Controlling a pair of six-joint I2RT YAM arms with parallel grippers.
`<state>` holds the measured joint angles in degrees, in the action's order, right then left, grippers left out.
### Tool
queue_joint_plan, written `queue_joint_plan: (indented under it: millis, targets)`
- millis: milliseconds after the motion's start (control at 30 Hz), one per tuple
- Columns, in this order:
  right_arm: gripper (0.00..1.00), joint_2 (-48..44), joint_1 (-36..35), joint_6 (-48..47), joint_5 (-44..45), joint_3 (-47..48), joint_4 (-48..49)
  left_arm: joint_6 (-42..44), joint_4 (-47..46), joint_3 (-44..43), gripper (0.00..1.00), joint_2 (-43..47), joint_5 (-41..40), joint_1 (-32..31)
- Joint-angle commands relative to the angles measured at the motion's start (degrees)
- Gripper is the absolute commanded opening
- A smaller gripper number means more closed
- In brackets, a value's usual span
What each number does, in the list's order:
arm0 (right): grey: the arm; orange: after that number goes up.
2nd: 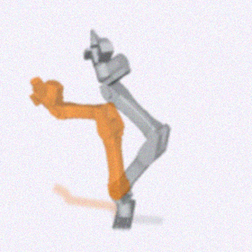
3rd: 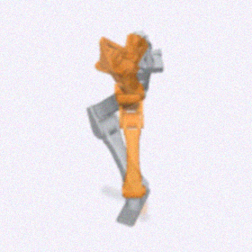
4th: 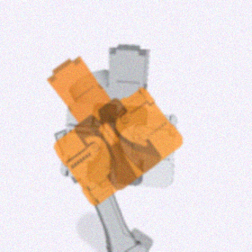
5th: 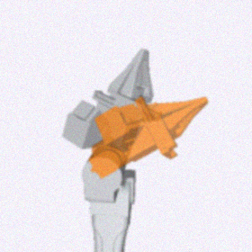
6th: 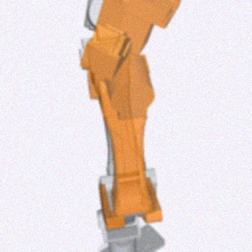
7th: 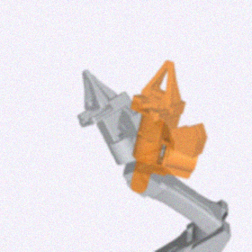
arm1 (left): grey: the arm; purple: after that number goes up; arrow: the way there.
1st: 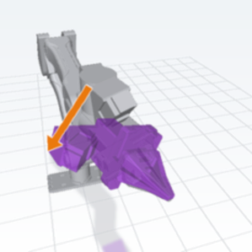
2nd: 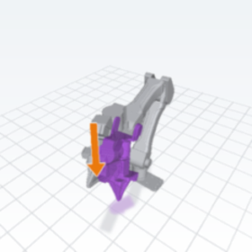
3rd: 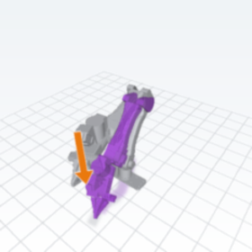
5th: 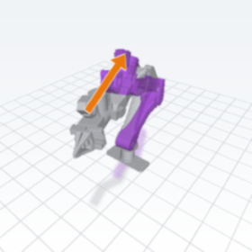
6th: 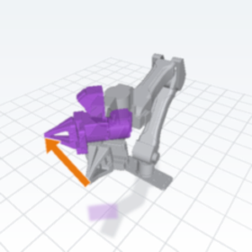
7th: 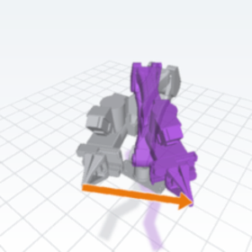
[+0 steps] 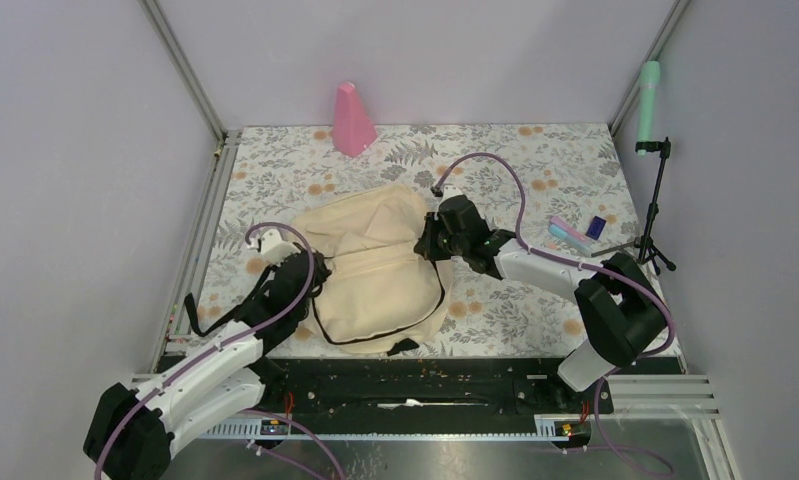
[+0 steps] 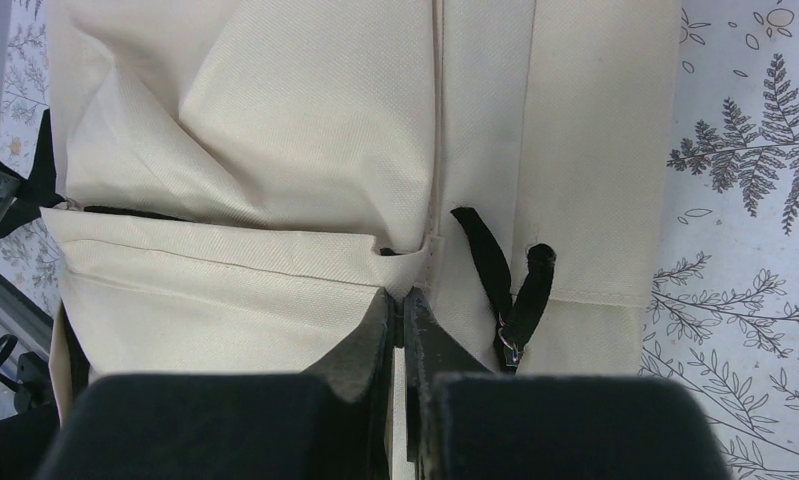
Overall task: Pack the student bag
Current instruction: Unzip the student bag at the center of the board, then adjust the student bag at the center of the board.
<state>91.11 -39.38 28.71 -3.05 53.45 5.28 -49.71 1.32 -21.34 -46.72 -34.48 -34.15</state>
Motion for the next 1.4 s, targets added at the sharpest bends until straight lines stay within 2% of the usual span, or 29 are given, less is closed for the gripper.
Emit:
queue_joint_plan:
  millis: [0,300,833,1000,1067,1200,1267,1367]
  targets:
    - [0.00,-2.27,0.78,-2.34,5.61,-0.26,-3.49,0.50,2.26,0.72,0.00,2.31,-1.96,1.56]
    - [0.00,-3.11,0.71,-4.65,7.18,0.95,-4.84,2.87,3.21,1.91,0.00,2.78,2.98,5.52]
    - [0.00,-3.31,0.88,-6.14,8.27,2.72,-7.39,2.09,8.10,4.92,0.00,8.65,5.16,12.80]
    - [0.00,-3.73,0.94,-6.54,8.15,2.93,-7.91,5.82,4.13,5.52,0.00,10.45,10.18,12.97]
    - [0.00,-4.11,0.92,-6.76,8.21,2.82,-8.10,8.51,3.25,4.10,0.14,9.87,13.35,12.97]
    - [0.00,-4.71,0.90,-7.51,8.32,2.54,-8.11,14.81,0.37,1.09,0.57,7.94,20.53,12.97]
    - [0.00,-4.82,0.93,-8.28,8.47,2.70,-8.14,17.69,-1.68,-0.04,0.74,6.65,25.37,12.97]
    - [0.00,-4.34,1.05,-10.12,8.55,4.30,-9.10,21.63,-4.51,-2.11,0.83,3.25,34.45,12.93]
